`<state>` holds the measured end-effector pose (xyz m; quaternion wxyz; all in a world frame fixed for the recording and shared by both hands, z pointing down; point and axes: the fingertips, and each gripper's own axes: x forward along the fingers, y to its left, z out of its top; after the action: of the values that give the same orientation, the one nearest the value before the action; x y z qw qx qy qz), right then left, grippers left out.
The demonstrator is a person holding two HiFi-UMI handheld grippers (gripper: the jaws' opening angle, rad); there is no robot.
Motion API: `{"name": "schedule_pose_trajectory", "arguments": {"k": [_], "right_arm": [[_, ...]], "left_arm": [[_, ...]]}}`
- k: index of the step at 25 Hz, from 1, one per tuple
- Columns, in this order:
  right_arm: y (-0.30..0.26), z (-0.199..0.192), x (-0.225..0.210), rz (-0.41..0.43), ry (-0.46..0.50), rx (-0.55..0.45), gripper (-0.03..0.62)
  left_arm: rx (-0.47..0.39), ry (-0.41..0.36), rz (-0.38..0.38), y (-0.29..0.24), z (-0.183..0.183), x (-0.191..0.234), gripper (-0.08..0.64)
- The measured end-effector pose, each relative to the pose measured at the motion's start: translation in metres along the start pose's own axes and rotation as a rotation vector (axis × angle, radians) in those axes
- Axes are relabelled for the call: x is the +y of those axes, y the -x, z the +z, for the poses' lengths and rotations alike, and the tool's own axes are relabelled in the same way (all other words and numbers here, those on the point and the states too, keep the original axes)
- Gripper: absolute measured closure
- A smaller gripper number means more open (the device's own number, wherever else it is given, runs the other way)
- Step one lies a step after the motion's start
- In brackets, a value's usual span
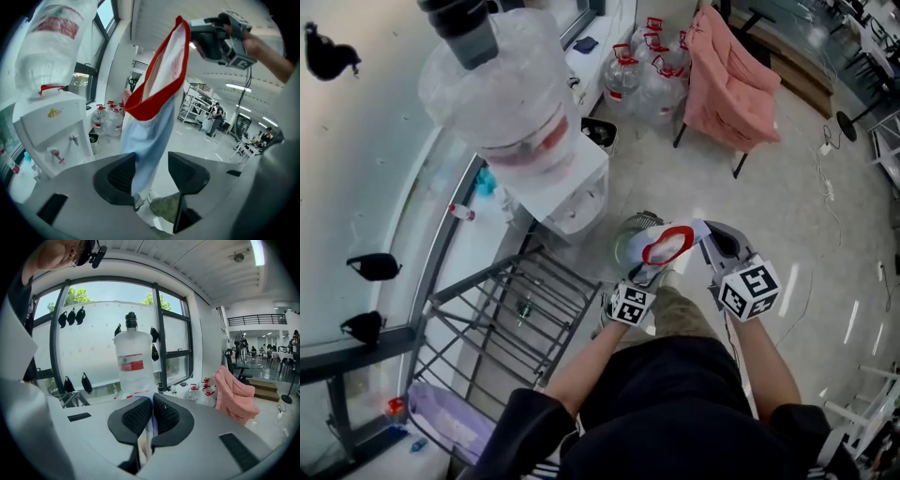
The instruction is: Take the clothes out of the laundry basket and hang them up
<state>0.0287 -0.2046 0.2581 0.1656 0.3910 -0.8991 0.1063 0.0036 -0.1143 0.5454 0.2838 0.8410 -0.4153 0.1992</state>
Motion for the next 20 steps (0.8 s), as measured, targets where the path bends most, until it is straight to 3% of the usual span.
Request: {"name": "schedule_pose_trajectory", "arguments": {"k": [5,8,12,14,20], "right_arm": [[0.009,0.007,0.008,-0.006,0.008,-0.018,0.59],[0.018,0.011,0.012,-0.011,0.02,-0.024,0.591],[0.032,0.007,0.003,-0.04,-0.006,-0.028,0.591],[0.041,0.003,-0.003,-0.054,-0.026,-0.033,0.591],[0.06,0.003,-0.022,-0.023,-0.041,-0.071,0.591]], "left_arm": [[0.014,0.02,0.044,-0.016,-0.007,0.016,0.36],[0.018,0.038,0.073,-0.017,-0.013,0.025,0.43],[-0.034,0.162,0.08,0.001,-0.012,0.044,0.539],[-0.063,0.192,0.088,0.021,-0.009,0.052,0.546],[-0.147,0.154,0.125,0.086,0.012,0.059,0.549]]}}
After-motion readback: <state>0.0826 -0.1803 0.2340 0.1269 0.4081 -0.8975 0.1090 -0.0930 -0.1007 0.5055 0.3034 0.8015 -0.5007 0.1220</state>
